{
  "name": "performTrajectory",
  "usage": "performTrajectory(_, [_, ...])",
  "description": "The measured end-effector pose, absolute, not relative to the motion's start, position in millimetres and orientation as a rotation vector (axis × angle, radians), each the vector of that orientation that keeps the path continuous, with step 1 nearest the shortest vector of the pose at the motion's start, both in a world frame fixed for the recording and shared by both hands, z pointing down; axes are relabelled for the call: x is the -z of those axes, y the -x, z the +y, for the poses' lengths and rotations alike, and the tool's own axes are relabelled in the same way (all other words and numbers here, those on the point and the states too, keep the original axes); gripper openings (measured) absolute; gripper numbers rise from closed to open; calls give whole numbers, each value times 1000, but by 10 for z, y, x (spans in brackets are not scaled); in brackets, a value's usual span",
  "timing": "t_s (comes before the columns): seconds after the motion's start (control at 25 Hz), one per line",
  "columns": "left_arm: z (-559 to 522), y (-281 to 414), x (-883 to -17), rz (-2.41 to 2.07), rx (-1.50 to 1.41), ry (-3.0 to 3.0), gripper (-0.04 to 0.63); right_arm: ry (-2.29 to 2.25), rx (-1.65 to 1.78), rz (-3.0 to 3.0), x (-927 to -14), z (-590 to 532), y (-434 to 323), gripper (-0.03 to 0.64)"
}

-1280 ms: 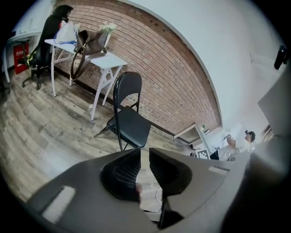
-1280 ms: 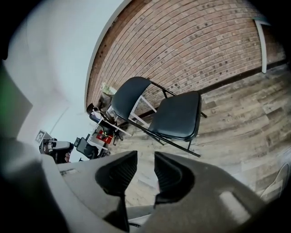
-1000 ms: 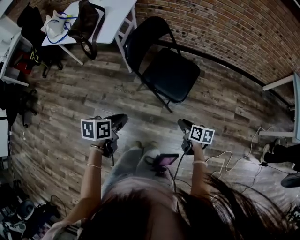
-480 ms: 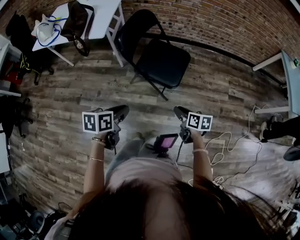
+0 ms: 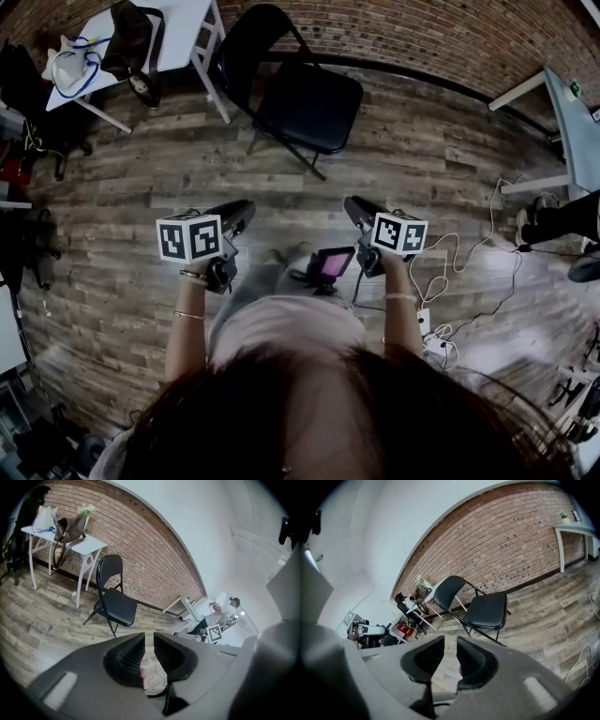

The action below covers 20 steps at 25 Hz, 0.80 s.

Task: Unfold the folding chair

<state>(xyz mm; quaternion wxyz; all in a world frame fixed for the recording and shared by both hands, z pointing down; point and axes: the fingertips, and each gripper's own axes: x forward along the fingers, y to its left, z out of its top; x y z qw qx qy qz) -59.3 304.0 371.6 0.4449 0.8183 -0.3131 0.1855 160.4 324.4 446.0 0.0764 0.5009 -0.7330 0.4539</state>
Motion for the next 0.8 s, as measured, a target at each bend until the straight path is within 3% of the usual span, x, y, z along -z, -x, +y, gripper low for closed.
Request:
performTrajectory(0.16, [3114,548,-3557,-769,-448,-2063,55,-1561,-1281,-2210,-4215,3333,-1625,68])
performTrajectory(0.32, [3125,546,-3387,-799,-434,-2079,4,-1619,-1204,-2205,-4006,3376,-1622,14])
performTrajectory(0.44, [3136,545,-3232,-802,-402,-2098,2,-1647,-1150,-2230,-3791,3418,-1586,-6])
performTrajectory(0.8, [3261,495,-2870,-783,-354,-2140,-2,-1712,-1062,-2280,-3252,3512,-1557,-6])
